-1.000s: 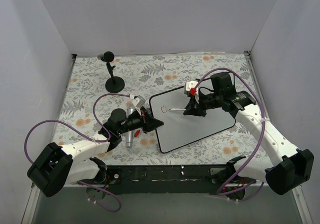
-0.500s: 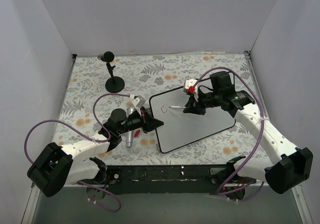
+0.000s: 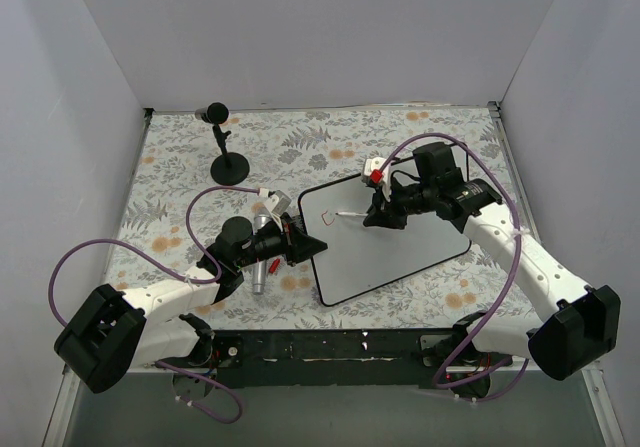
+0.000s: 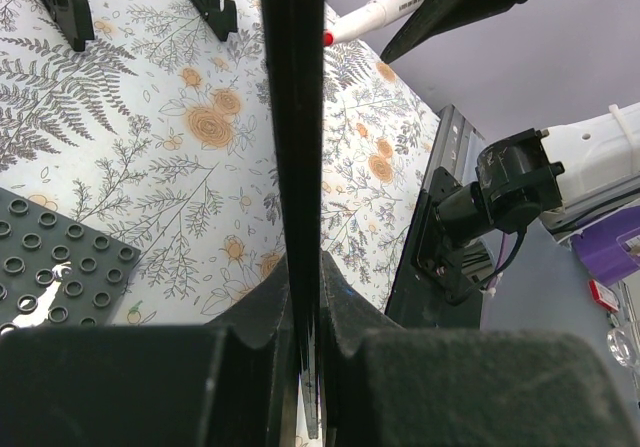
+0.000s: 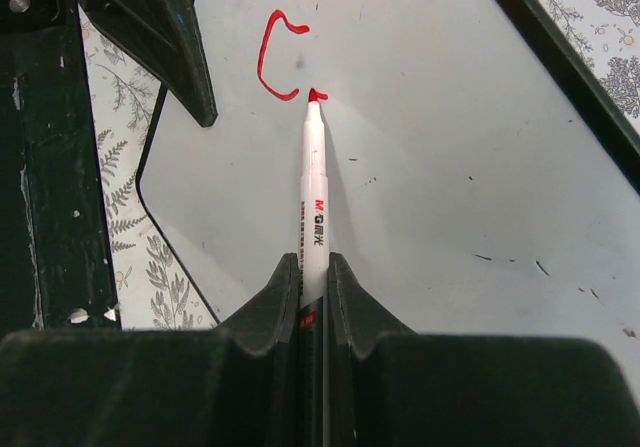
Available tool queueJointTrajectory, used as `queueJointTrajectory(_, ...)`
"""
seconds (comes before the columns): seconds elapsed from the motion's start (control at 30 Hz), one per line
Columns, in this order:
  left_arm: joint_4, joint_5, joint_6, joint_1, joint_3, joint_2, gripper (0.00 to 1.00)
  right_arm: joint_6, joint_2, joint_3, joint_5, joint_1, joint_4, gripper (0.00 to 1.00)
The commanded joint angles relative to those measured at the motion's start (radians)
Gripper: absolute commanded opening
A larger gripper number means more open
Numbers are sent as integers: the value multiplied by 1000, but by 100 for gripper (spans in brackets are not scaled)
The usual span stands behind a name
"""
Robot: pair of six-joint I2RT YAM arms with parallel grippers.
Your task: Write a sentence on the whiteboard
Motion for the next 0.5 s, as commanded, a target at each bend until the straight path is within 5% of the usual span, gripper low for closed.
queueJointTrajectory(0.0,21,-38,60,-3,4,-15,0,54,4,22,43,1,70,1)
queueJointTrajectory(0.47,10,-44,68,-3,5,-23,0,48,-46,-21,74,-48,70,1)
